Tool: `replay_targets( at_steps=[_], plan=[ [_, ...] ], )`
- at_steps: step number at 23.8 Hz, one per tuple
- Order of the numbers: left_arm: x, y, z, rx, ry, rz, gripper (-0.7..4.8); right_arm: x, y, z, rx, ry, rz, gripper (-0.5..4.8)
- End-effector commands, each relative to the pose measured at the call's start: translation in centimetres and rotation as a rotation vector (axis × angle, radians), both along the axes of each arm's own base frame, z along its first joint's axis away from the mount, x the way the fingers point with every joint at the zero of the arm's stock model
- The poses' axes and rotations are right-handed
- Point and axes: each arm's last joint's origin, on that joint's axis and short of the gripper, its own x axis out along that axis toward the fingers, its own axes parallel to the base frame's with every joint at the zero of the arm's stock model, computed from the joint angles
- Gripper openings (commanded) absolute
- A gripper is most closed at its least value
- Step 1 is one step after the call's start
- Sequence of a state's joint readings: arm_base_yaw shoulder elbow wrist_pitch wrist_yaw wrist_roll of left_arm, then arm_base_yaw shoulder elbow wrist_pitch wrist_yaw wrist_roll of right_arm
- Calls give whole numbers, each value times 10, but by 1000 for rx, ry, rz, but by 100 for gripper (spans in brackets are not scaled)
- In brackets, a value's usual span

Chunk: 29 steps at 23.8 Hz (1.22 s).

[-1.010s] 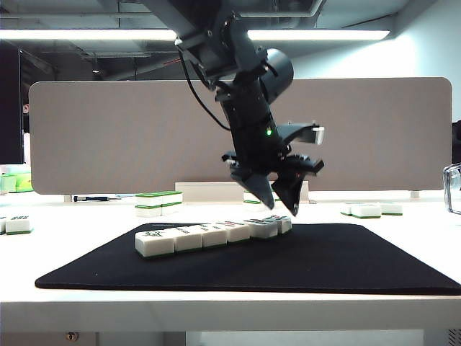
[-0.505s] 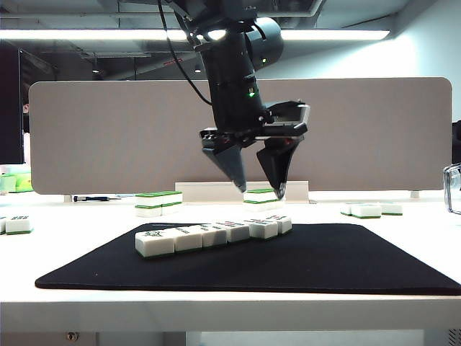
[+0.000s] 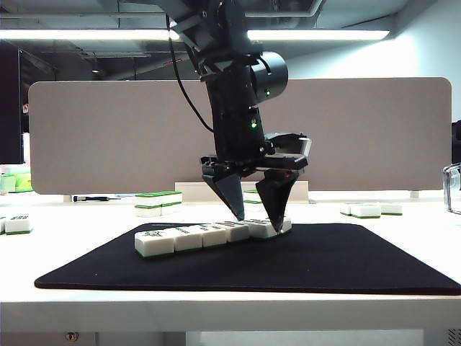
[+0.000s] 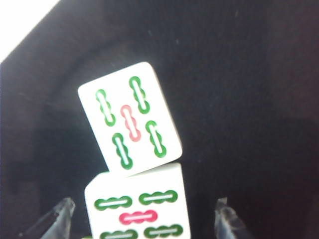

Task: Align six mahjong tiles in a row on the table.

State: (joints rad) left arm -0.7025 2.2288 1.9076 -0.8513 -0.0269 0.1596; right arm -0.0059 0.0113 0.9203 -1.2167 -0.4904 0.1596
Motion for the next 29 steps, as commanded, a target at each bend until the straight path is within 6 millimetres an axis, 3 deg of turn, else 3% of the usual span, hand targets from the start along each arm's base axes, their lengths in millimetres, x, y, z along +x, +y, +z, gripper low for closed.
replay_targets(
  at_steps=[1,3,9,12,19,25,27,29],
  plan=[
    [1,-1,1,-13,-13,1,316,-3,0,1,-2,-34,3,-1],
    [1,-1,1,-13,-13,1,264,-3,0,1,-2,-34,3,-1],
    [2,0,1,40,-46,-3,263,-3,0,1,-2,-34,3,-1],
    [3,5,1,77,-56,16,208,-3,0,1,-3,-34,2,-1],
    [0,7,0,100,-25,14,209,-3,0,1,-3,-34,2,-1],
    [1,6,0,93,-33,14,221,-3,0,1,-3,-34,0,-1],
    [2,5,3,79,-50,15,290,-3,0,1,-3,-34,0,-1],
    [3,5,6,72,-57,15,324,-3,0,1,-3,-34,0,-1]
  ],
)
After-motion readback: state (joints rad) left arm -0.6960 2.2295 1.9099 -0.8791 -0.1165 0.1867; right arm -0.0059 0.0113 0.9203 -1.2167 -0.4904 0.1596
